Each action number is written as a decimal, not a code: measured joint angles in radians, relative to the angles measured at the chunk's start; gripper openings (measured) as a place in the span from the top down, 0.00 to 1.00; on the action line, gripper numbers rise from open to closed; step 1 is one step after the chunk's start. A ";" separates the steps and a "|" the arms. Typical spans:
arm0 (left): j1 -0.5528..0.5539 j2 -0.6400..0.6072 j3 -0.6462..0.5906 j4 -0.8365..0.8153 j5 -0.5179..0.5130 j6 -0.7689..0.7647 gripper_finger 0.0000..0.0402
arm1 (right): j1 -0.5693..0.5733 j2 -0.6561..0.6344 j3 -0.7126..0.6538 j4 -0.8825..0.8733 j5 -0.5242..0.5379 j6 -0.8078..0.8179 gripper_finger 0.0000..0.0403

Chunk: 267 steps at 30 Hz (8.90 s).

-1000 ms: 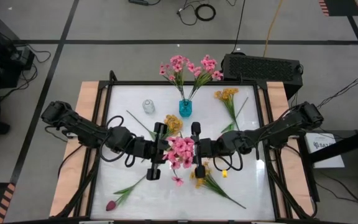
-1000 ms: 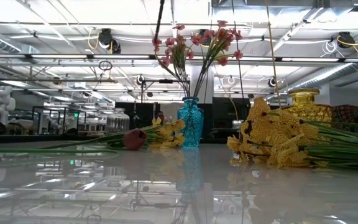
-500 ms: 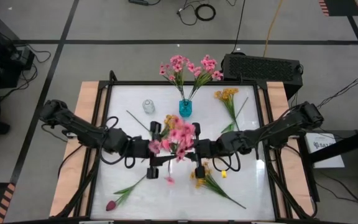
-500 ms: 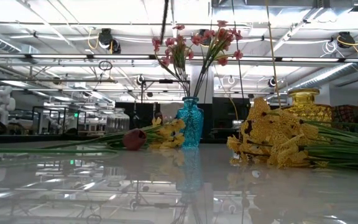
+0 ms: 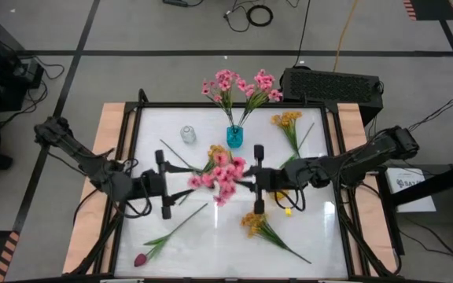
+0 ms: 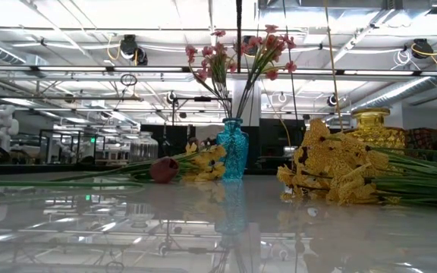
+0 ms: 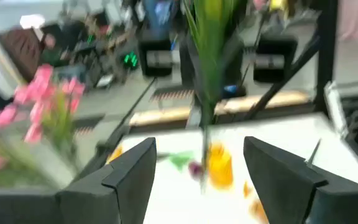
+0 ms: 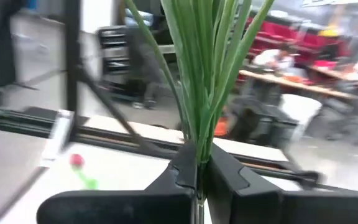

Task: Sort flowers into vase by color
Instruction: Put the pink flowers into the blue vase

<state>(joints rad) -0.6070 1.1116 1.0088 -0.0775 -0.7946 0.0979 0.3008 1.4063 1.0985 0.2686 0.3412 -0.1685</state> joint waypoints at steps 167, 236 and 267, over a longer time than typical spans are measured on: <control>0.098 0.126 0.000 -0.570 -0.073 -0.423 0.38 | -0.578 0.065 -0.001 -0.217 -0.349 0.070 0.09; 0.273 0.183 0.000 0.028 -0.021 0.092 0.38 | -0.312 0.019 -0.001 -0.221 0.161 -0.061 1.00; 0.320 0.182 0.000 -0.013 -0.022 0.120 0.38 | -0.432 0.018 -0.001 -0.374 0.151 0.096 0.81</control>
<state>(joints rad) -0.2870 1.2938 1.0088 -0.0900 -0.8162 0.2183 -0.1314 1.4242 1.0977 -0.1055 0.4920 -0.0723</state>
